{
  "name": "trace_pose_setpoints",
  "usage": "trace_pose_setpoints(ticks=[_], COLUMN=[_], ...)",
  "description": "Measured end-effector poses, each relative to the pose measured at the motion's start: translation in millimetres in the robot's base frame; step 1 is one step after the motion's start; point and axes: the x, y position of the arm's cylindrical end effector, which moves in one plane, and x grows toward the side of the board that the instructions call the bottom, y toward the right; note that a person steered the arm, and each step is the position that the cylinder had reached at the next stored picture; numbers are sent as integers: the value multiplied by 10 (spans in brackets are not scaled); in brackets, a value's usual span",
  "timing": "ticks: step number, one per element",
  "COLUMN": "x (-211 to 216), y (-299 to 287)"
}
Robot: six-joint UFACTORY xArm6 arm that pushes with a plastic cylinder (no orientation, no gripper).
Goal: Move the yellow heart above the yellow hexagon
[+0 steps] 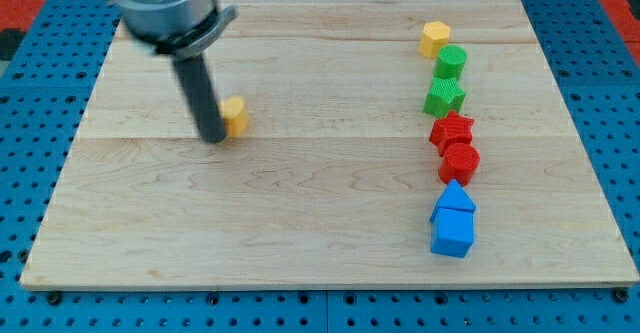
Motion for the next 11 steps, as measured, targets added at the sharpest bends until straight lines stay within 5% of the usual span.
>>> trace_pose_setpoints(ticks=[1, 2, 3, 4, 5, 7, 8, 9, 11], x=[-603, -692, -564, -1078, -1208, -1791, -1769, -2182, -2276], y=[538, 665, 180, 51, 1101, 2185, 1924, 1565, 2579])
